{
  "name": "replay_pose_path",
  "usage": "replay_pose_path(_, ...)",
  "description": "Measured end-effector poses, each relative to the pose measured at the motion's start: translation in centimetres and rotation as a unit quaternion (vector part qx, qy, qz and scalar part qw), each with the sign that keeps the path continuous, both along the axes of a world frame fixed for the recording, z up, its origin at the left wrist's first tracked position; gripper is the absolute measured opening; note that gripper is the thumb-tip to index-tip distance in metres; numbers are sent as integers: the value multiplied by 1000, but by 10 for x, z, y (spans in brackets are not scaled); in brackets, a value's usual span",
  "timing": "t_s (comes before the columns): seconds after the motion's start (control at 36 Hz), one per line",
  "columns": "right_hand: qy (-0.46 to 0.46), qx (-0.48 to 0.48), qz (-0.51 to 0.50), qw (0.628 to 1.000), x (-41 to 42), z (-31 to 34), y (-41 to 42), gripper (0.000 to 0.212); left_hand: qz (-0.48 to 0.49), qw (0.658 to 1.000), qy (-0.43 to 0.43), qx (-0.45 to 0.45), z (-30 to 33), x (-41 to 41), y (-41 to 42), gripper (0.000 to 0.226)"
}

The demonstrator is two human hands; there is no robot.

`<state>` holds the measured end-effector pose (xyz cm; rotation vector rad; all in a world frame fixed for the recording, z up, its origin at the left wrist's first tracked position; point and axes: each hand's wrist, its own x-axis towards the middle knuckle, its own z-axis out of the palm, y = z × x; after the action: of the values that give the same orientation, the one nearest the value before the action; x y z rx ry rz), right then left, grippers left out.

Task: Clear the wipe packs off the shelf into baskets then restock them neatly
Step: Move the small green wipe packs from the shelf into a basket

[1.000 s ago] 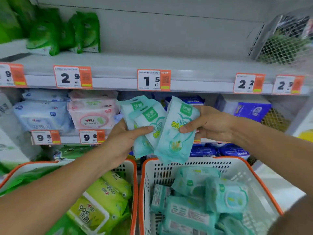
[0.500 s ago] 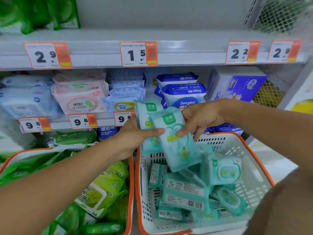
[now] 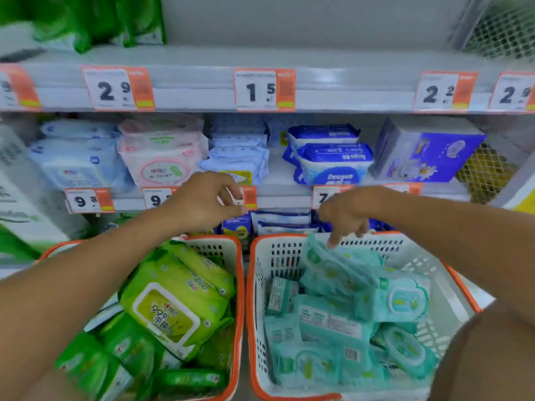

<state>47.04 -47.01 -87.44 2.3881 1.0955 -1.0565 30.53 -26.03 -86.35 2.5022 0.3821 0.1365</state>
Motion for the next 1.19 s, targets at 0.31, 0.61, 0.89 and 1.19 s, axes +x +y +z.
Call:
replay_pose_path(0.31, 112, 681, -74, 720, -35, 178, 183, 20, 210, 928, -145, 272, 157, -15, 211, 64)
replay_pose_path(0.61, 125, 582, -304, 744, 31, 143, 425, 115, 277, 948, 76, 138, 144, 35, 334, 123)
replay_pose_path(0.89, 88, 592, -333, 729, 119, 159, 514, 159, 305, 950, 10, 63, 159, 109, 413, 104)
replay_pose_path(1.19, 278, 582, -300, 703, 92, 159, 503, 9, 268, 963, 3, 35, 156, 129, 386, 104)
